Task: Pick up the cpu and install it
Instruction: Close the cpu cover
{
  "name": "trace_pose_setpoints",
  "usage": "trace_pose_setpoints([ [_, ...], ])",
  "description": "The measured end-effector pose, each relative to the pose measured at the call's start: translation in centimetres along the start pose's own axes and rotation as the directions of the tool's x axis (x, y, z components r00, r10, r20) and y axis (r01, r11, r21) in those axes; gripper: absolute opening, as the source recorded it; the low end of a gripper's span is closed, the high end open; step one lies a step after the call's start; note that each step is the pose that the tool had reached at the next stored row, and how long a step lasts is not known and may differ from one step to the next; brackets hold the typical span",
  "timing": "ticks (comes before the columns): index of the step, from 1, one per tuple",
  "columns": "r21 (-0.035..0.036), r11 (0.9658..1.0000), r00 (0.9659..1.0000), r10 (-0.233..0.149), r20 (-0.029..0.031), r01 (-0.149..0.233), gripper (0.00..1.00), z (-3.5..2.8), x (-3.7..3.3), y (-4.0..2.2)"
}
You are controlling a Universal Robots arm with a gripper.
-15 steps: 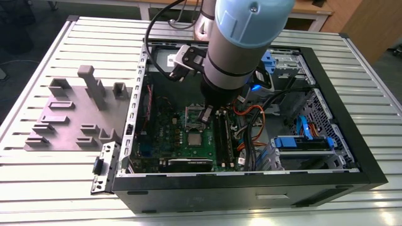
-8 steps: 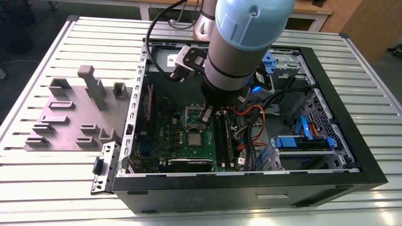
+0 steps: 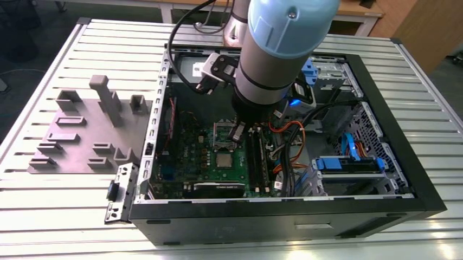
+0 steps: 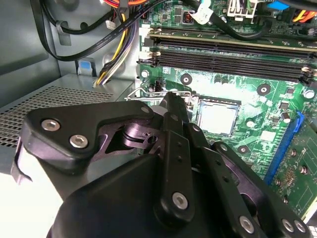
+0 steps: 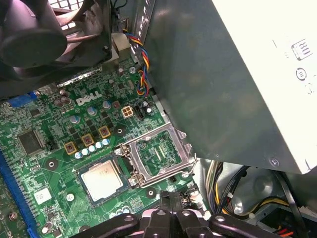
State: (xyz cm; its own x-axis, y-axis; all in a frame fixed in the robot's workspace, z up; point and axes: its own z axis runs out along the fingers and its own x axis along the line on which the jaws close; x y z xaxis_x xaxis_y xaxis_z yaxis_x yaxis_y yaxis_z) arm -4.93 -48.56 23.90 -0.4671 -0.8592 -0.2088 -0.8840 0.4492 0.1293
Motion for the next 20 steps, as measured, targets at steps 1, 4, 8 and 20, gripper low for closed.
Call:
trace_pose_setpoints([
  [1, -0.0001, 1.0, 1.0, 0.0, 0.0002, 0.0, 0.11, 0.01, 0.0, 0.0],
  [4, -0.0033, 1.0, 1.0, 0.0, 0.0065, 0.0, 0.11, 0.22, 0.01, -0.02],
  [8, -0.0113, 0.9999, 0.9997, 0.003, 0.0234, -0.003, 0.11, 0.66, -0.04, -0.05],
  [20, -0.0232, 0.9989, 0.999, -0.04, 0.0212, 0.04, 0.11, 1.19, -0.37, -0.09],
])
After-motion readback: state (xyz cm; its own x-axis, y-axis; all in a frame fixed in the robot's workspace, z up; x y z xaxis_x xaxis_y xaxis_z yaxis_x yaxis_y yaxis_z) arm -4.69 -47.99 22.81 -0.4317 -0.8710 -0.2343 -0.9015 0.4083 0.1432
